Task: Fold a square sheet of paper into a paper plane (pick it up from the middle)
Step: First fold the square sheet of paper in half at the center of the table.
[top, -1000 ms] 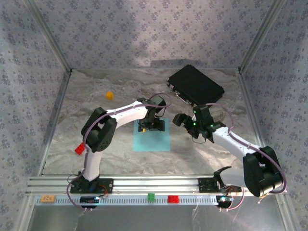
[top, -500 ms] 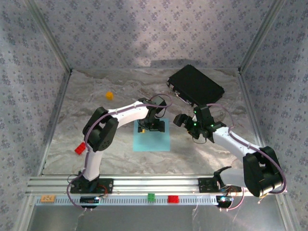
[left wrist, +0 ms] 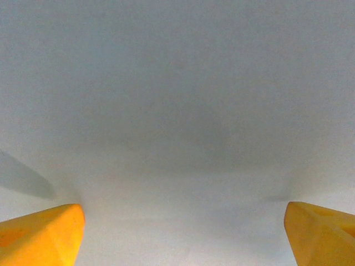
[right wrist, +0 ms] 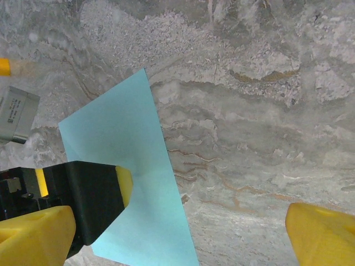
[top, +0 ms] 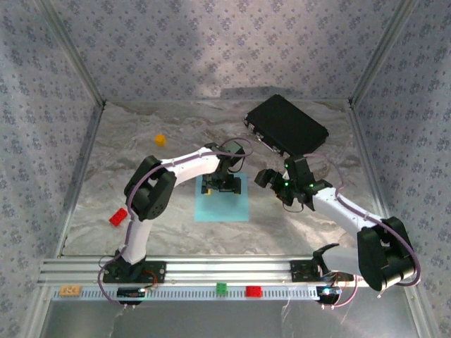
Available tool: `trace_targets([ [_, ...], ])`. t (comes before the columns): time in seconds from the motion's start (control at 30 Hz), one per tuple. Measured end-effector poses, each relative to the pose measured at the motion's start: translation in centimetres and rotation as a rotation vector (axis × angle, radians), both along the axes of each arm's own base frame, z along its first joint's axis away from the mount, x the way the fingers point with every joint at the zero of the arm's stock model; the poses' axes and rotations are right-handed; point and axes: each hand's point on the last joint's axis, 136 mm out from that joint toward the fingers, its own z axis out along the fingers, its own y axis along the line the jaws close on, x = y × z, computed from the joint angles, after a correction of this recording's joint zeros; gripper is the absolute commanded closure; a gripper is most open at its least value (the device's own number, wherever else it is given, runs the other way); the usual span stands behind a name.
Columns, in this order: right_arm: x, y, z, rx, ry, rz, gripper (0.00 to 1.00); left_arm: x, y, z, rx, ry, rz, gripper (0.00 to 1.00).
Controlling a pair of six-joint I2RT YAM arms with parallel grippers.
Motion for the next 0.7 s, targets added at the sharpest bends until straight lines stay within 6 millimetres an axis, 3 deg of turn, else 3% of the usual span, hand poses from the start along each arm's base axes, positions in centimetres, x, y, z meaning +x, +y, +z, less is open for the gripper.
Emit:
trace_targets([
  [0.7,0.01,-0.13,-0.03,0.003,0.004,-0.01,0.01,-0.16,0.37,-0.69,0.04,0.009,-0.004,0.04],
])
